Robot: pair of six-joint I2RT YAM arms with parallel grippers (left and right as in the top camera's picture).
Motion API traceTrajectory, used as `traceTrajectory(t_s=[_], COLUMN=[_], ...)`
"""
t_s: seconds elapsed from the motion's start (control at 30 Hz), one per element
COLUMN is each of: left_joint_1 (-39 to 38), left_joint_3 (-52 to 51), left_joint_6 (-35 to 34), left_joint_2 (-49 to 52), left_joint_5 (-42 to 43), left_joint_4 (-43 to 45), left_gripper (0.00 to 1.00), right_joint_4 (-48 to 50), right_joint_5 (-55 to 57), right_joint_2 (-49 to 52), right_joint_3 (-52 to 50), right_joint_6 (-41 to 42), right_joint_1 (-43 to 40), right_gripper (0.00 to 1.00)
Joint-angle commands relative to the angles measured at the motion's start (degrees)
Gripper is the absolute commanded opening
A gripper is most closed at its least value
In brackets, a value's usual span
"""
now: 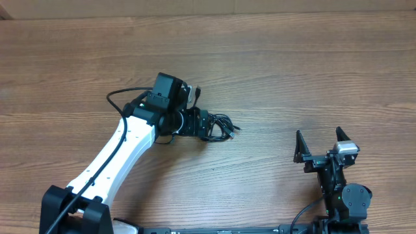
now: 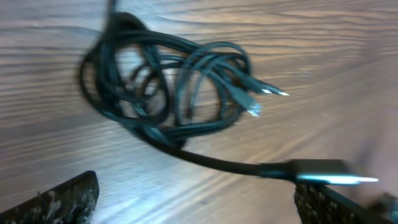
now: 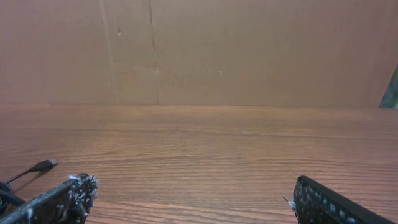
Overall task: Untangle cables
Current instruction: 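Lower the left gripper onto the cable bundle and close on it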
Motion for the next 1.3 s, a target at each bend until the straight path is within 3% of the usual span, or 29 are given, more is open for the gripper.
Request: traceTrajectory(t_s=[0.0, 0.17, 0.4, 0.53, 0.67, 0.77, 1.27], left_joint_1=[0.37, 2.95, 10.73, 12.61, 11.32, 9.2, -0.59], left_joint_3=[1.75, 1.73, 1.73, 1.73, 1.7, 1.66, 1.38], left_joint_6=[-1.68, -4.59, -18.56, -19.69, -20.35, -27.69, -34.16], left_joint_2=[-0.28, -0.28, -0.26, -0.26, -0.24, -0.24, 0.55], left_joint_5=[7.19, 9.99, 10.86, 10.27, 2.67, -4.37, -21.18], left_joint_4=[-0.33, -0.7, -0.68, -0.46, -0.66, -0.35, 2.01], left_gripper=[1.0, 1.0, 1.0, 1.0, 1.0, 0.99, 1.0], right_joint_4=[0.24, 0.24, 0.24, 0.22, 0.24, 0.22, 0.22], right_joint_5=[-0.15, -0.15, -0.15, -0.15, -0.15, -0.15, -0.15], right_joint_2=[-0.5, -0.5, -0.5, -0.5, -0.5, -0.5, -0.5], right_joint_3=[-0.59, -0.59, -0.59, -0.59, -0.59, -0.59, -0.59], right_joint_6=[-0.09, -0.09, -0.09, -0.07, -0.09, -0.09, -0.09], right_joint_1=[-0.33, -0.33, -0.33, -0.33, -0.33, -0.33, -0.33], right_gripper=[1.0, 1.0, 1.0, 1.0, 1.0, 1.0, 1.0])
